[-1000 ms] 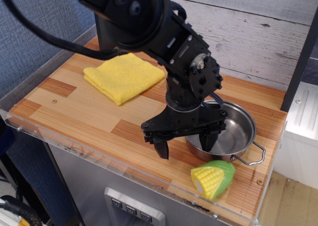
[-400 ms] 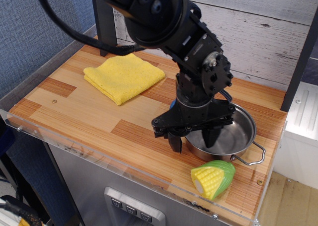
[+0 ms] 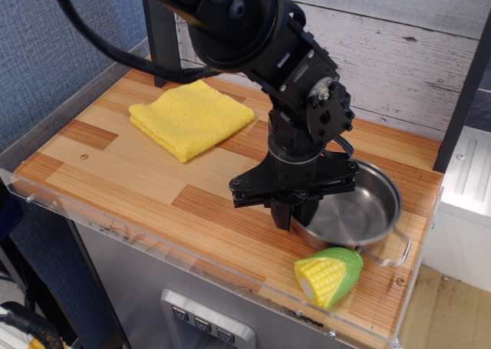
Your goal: Move pot to the left onto the yellow towel.
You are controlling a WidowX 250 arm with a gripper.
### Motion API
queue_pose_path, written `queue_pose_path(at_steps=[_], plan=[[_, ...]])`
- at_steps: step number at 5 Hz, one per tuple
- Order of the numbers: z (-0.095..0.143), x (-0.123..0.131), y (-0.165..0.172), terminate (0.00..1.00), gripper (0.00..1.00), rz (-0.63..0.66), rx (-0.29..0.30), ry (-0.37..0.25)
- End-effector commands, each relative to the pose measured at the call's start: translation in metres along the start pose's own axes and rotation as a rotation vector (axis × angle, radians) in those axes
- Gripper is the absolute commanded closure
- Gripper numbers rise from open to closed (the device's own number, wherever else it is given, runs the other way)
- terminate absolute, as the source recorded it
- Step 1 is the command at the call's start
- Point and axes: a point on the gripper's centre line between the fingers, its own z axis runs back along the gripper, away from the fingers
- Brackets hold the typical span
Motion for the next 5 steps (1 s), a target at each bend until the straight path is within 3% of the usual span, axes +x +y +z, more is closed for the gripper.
queue_pose_path(at_steps=[1,2,3,5], plan=[[0.015,0.011,0.002,0.00,1.00,-0.050,-0.046,-0.034],[0.017,0.018,-0.001,0.00,1.00,-0.135,-0.101,-0.045],[0.034,0.032,-0.012,0.00,1.00,-0.255,-0.098,-0.076],[0.072,0.074,-0.026,0.00,1.00,-0.388,-0.194,-0.126]])
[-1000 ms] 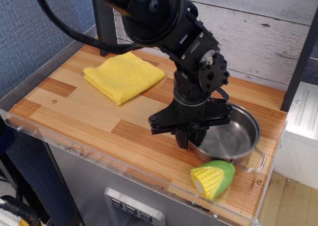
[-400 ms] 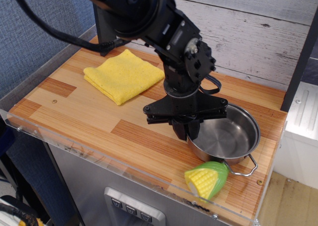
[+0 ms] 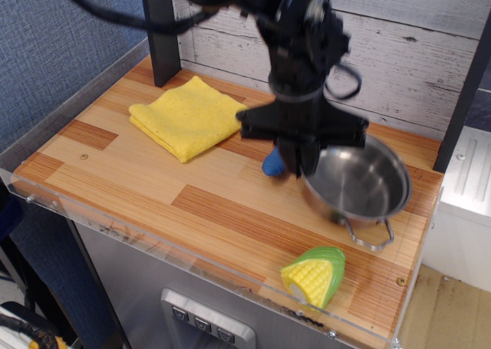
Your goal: Move pot to the left onto the yellow towel.
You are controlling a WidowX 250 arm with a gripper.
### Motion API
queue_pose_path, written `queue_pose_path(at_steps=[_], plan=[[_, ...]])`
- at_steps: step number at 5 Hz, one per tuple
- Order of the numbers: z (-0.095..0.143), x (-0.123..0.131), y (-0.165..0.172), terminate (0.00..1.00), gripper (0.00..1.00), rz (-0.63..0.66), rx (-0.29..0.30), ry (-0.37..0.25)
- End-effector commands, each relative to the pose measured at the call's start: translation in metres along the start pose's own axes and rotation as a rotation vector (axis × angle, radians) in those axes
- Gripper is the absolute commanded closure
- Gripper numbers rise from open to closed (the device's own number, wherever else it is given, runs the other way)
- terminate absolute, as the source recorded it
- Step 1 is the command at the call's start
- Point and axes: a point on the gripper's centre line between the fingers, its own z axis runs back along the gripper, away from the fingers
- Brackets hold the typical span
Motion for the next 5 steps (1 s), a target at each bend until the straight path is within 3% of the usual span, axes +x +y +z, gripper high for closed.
queue_pose_path(at_steps=[1,3,5], plan=[[0.055,0.059,0.010,0.00,1.00,-0.076,-0.110,-0.120],[0.078,0.096,0.072,0.00,1.00,-0.105,-0.077,-0.169],[0.085,0.096,0.143,0.00,1.00,0.014,-0.010,-0.159]])
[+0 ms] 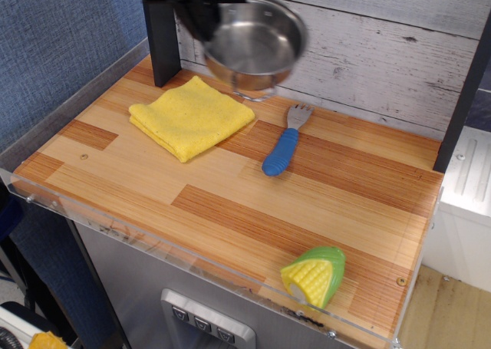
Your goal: Move pot to the left onto the yellow towel.
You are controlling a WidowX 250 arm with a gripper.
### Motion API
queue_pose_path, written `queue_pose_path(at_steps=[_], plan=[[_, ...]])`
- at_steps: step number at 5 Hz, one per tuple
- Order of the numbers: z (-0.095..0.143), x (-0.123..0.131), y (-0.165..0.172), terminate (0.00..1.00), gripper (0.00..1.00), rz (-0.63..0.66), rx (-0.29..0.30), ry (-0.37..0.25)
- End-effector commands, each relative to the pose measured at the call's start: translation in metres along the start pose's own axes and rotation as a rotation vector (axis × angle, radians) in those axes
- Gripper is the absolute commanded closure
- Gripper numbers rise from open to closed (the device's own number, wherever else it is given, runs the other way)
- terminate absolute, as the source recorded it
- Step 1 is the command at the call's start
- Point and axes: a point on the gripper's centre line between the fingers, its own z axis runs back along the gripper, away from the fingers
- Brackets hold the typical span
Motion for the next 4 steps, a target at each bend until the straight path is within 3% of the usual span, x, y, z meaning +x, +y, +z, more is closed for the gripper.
queue_pose_path(at_steps=[1,4], plan=[[0.022,0.002,0.046,0.00,1.00,0.100,0.061,-0.041],[-0.013,-0.009,0.065,0.00,1.00,0.156,0.090,0.027]])
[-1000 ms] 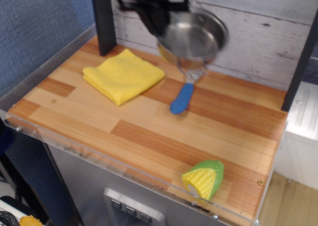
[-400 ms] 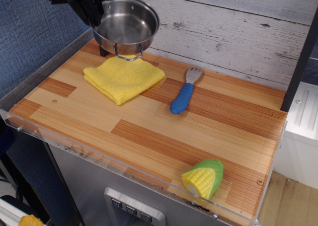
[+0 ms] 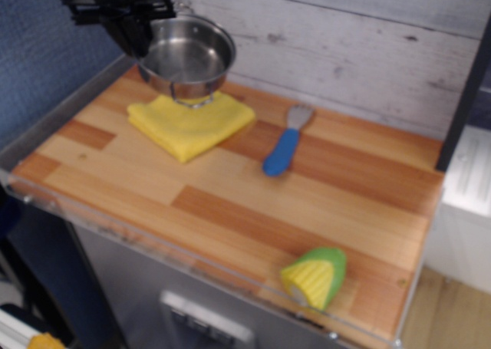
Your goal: Move pot to the left onto the yellow towel.
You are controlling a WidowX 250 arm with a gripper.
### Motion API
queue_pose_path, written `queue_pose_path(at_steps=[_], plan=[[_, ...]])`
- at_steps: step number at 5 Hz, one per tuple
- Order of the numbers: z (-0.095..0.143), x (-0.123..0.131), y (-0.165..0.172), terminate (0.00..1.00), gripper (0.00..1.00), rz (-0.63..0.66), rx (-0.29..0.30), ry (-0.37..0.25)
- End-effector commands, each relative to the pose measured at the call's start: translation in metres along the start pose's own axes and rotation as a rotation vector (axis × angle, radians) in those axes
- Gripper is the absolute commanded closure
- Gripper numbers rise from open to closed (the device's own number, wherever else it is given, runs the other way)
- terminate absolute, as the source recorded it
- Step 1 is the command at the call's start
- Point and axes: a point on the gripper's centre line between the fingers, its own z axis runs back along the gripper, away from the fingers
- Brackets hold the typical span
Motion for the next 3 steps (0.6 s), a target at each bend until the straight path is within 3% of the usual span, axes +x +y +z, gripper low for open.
queue_pose_path(at_steps=[1,3], plan=[[-0.008,0.003,0.012,0.00,1.00,0.023,0.037,0.006],[-0.029,0.001,0.023,0.00,1.00,-0.027,0.049,0.025]])
